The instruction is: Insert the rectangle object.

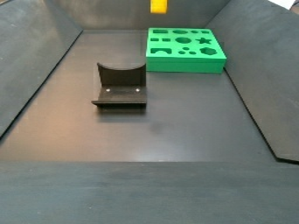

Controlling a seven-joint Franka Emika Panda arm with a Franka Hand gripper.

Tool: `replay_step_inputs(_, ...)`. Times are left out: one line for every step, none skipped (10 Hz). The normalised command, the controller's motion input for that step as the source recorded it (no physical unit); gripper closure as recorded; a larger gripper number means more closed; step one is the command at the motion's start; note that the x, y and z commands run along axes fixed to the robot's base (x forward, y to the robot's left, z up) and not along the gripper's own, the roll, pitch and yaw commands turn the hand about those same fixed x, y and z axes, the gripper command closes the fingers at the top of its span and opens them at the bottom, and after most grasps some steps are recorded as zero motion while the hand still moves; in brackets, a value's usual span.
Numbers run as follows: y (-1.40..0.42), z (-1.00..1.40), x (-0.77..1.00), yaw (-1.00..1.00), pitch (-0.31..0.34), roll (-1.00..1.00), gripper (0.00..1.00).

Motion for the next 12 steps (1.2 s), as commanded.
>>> replay_step_inputs(0.0, -0.66, 0.02, 0.05, -0.034, -0.08, 1.0)
replay_step_inputs(-0.02, -0.71, 0.0, 0.05, -0.029, -0.11, 1.0)
replay_step_inputs(-0.15, -0.56, 0.0, 0.0, 0.0, -0.12, 1.0)
replay_step_inputs(-0.19, -0.35, 0.04, -0.07, 0.0, -0.08, 1.0)
replay_step_inputs(-0.25, -0.34, 0.0, -0.06, 0.0, 0.0, 1.0)
replay_step_inputs(-0.23, -0.34, 0.0, 0.07, 0.0, -0.02, 1.0)
replay_step_inputs(-0.17, -0.25, 0.0, 0.17, 0.0, 0.0, 1.0)
replay_step_inputs(-0.02, -0.26, 0.0, 0.16, -0.01, 0.0, 1.0)
replay_step_inputs(0.0, -0.23, -0.05, 0.14, -0.007, 0.0, 1.0)
replay_step_inputs(0.18, -0.12, -0.14, 0.09, -0.009, 0.01, 1.0)
replay_step_inputs(0.18, -0.1, -0.12, 0.01, 0.0, 0.01, 1.0)
replay_step_inputs(0.13, -0.07, -0.06, 0.0, 0.0, 0.01, 1.0)
